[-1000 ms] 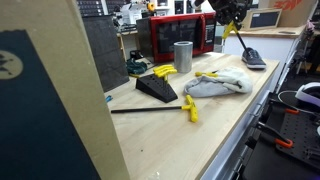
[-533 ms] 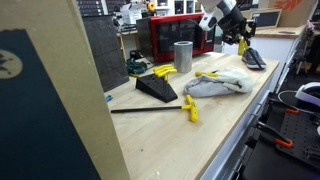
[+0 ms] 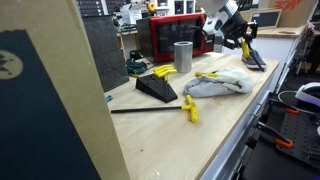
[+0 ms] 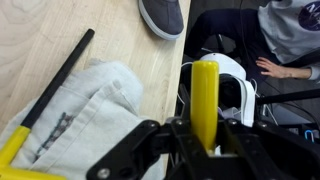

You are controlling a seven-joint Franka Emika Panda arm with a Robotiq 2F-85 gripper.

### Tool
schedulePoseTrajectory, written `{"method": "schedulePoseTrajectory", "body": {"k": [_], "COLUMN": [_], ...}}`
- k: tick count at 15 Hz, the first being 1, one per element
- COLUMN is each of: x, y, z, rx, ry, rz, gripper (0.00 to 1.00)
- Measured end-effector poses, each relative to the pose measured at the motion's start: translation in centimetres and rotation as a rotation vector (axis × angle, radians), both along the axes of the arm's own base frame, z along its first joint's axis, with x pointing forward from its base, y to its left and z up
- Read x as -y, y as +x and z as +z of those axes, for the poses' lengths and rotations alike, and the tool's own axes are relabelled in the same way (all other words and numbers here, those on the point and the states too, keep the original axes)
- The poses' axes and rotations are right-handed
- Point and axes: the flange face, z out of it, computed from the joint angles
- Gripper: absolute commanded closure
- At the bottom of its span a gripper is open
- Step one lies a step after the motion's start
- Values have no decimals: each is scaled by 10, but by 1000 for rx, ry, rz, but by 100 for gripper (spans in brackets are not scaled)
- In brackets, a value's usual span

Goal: Remove the black object furthest from you on the black stand

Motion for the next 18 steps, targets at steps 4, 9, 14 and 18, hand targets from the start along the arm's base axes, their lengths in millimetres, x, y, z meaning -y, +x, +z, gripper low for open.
{"method": "schedulePoseTrajectory", "body": {"k": [4, 9, 14, 18], "x": [1, -13, -32, -37], "y": [12, 38, 48, 49], "z": [7, 21, 14, 2], "rx": [52, 158, 182, 158], "ry": [-69, -129, -152, -156], "rz": [101, 252, 351, 370], "gripper": [96, 96, 96, 44]}}
